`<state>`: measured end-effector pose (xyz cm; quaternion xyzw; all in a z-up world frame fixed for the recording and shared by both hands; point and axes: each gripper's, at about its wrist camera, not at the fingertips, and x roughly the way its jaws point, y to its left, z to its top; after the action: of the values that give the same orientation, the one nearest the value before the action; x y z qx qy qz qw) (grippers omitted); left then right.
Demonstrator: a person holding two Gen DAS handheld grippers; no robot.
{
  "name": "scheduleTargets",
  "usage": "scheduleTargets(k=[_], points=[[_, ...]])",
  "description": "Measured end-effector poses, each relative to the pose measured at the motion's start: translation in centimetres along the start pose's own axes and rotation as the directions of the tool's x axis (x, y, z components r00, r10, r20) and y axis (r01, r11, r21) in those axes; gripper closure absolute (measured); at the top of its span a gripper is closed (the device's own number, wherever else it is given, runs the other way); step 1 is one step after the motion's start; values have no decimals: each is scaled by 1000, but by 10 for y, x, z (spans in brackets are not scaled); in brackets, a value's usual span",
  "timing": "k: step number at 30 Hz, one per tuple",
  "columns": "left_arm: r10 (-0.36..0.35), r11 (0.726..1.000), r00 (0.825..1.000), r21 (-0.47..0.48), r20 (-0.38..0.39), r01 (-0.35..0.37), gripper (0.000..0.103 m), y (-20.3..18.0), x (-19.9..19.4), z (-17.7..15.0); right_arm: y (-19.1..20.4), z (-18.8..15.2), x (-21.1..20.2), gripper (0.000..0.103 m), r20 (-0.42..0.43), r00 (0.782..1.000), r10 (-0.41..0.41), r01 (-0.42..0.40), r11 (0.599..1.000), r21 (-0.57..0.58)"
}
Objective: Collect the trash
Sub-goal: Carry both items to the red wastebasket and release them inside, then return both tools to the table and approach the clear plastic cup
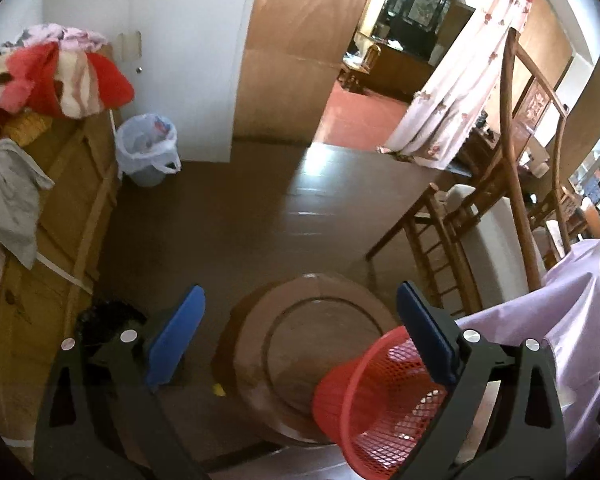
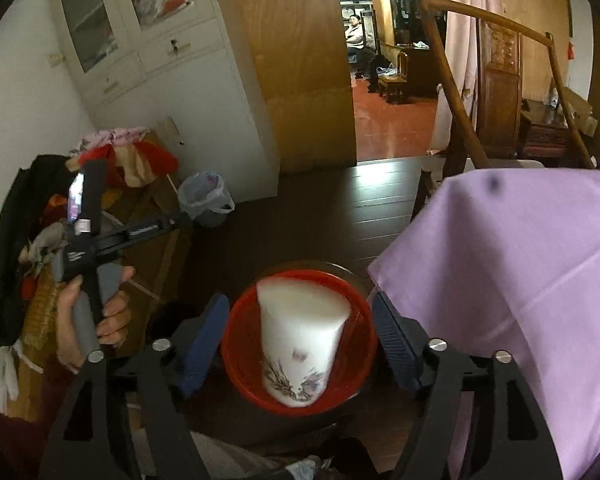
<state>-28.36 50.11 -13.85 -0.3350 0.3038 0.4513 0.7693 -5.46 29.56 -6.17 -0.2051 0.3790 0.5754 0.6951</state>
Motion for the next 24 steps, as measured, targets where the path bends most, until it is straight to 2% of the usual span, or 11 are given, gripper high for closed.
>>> scheduleTargets(k=[5,9,15,20,24], points=[[-26,1000,1000,9,0,26,9,-5,-2,-1,-12,-7,-18,29,34,999,-39,39,999,-3],[-43,998,999,35,-9,43,9,-19,-3,-4,-32,-11,-38,29,70,996,-55,52,998,43],[-120,989,993,89,-16,121,9,-53,-18,-10,-58,-26,-74,29,128,987,-102,88,990,109],[-205,963,978,171,-32,207,7,-95,-36,-23,-85,-45,-113,26,180,969,-171,141,975,171],[-280,922,955,249,-101,296,7,-141,-42,-45,-113,-71,-154,21,222,939,-261,207,948,240]])
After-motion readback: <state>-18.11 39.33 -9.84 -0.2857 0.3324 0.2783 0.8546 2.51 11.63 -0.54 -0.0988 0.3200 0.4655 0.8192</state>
